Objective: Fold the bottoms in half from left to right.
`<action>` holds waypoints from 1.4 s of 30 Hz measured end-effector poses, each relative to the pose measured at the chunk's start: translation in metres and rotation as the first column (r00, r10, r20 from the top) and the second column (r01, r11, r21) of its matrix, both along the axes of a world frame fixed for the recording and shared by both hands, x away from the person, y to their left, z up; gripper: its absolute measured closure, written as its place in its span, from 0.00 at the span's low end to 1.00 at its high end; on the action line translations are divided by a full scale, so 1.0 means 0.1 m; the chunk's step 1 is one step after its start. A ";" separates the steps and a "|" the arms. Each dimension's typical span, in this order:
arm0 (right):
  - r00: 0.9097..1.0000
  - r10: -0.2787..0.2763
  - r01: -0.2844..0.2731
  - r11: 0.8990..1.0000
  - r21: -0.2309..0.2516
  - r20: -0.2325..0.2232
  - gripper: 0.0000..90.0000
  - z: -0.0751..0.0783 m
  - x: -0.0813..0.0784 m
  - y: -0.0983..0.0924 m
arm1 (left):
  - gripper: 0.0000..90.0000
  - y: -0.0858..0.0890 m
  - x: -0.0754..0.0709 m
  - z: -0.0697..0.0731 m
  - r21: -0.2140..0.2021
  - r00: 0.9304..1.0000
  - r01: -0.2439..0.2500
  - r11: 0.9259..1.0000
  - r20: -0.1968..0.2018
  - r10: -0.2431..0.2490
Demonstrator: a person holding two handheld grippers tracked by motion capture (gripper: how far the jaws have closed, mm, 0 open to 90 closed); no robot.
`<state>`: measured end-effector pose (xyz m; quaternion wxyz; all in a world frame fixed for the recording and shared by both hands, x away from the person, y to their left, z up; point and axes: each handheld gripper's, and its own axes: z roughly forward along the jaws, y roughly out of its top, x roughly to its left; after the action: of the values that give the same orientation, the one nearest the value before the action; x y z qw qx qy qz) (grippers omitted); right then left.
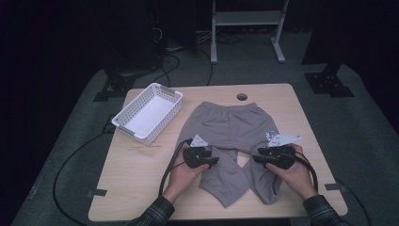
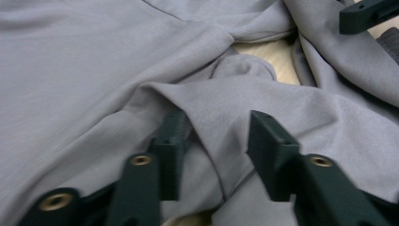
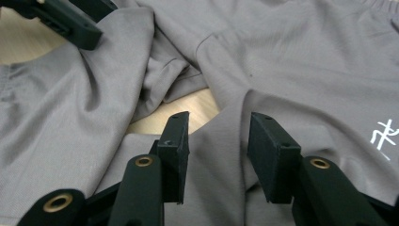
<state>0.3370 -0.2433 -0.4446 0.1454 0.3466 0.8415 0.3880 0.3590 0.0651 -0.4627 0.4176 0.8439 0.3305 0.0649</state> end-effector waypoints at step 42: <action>0.989 0.134 -0.134 0.991 -0.013 0.053 0.65 0.04 -0.17 0.32 | 0.68 1.20 -0.46 0.34 -0.042 0.995 -0.101 0.994 0.011 0.102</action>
<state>0.3199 -0.2110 -0.4411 0.1433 0.2779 0.8604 0.4024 0.3134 0.1852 -0.4290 0.4334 0.8167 0.3714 0.0846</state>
